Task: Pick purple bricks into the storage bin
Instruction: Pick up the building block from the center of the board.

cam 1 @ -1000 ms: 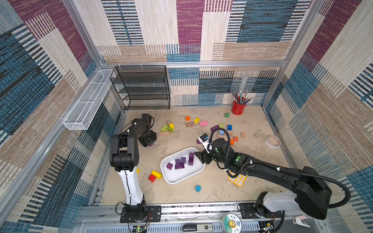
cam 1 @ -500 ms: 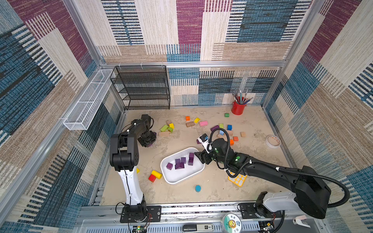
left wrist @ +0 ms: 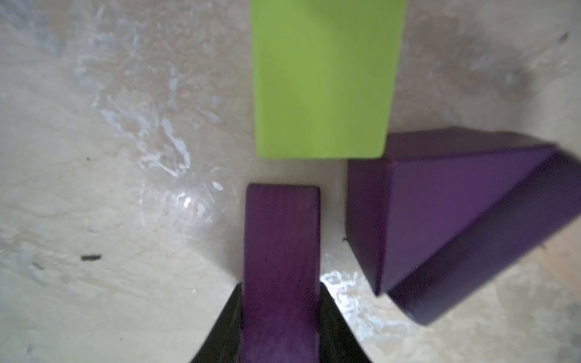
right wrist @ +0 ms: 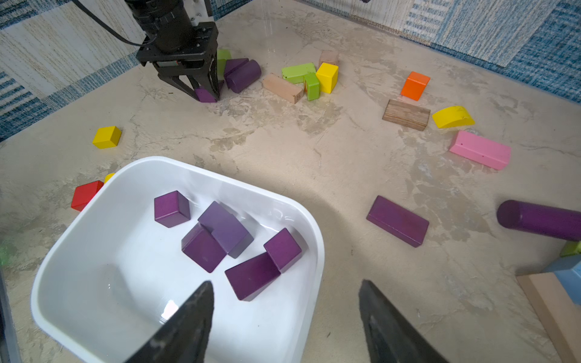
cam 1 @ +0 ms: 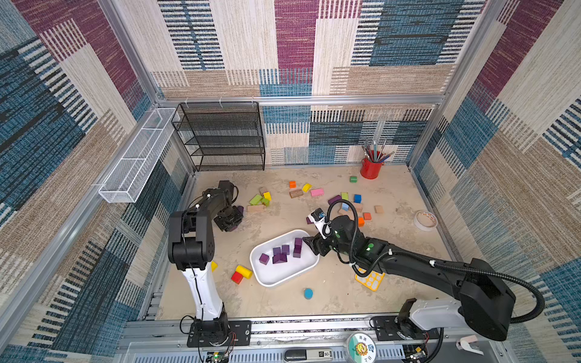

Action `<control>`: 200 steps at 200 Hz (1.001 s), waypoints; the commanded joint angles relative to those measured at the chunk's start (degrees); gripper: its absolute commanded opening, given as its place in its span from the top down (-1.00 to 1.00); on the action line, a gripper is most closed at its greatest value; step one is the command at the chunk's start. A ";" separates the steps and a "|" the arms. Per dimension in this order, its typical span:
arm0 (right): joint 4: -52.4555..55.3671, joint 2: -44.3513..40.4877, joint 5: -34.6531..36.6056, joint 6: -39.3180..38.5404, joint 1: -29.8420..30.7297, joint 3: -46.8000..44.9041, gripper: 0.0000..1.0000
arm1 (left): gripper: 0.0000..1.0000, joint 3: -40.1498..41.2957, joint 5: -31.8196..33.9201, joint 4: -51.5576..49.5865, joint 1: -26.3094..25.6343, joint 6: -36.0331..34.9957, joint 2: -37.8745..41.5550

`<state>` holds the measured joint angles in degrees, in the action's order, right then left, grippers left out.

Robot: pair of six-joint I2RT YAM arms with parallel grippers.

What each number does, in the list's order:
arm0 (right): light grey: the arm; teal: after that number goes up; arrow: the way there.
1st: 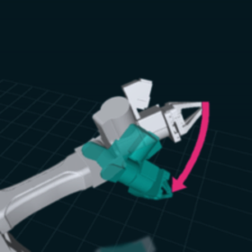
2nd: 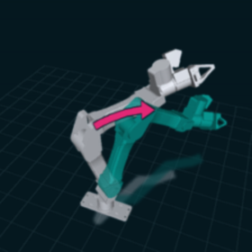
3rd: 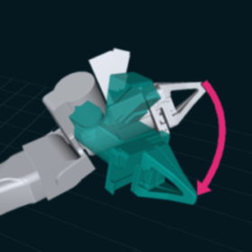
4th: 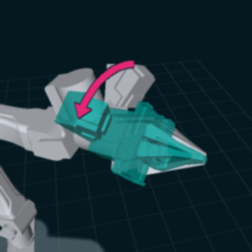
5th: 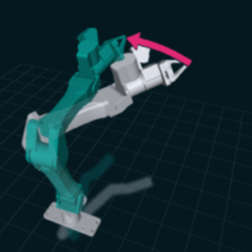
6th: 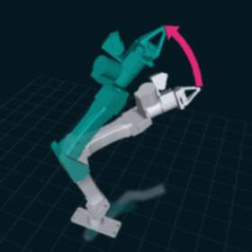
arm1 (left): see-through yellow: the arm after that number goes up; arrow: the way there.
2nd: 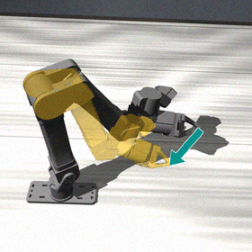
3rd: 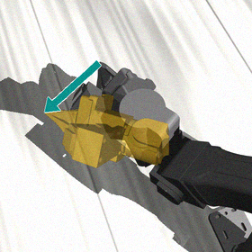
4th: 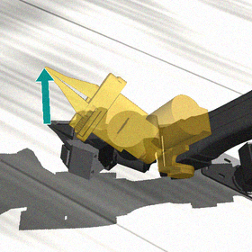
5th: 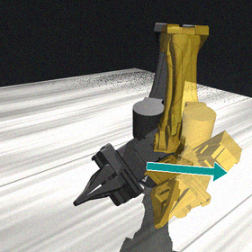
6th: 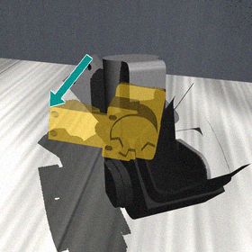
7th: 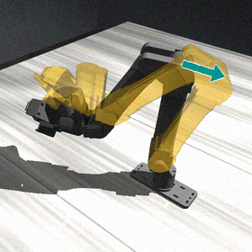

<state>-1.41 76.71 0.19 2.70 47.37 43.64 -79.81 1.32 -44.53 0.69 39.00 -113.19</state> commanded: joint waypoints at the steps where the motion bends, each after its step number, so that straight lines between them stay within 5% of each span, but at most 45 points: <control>1: -2.02 0.04 0.28 0.82 -0.02 -0.13 -0.47 | 0.32 1.15 -0.85 -0.21 -0.08 1.15 1.62; 200: -0.43 5.03 3.24 5.33 -0.32 3.16 -0.48 | 0.34 8.97 -1.80 -1.86 -11.11 -1.71 15.96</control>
<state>-1.23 80.97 2.61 6.39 47.16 45.87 -71.13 -1.61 -44.93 -8.88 38.48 -98.80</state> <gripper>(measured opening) 0.740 0.351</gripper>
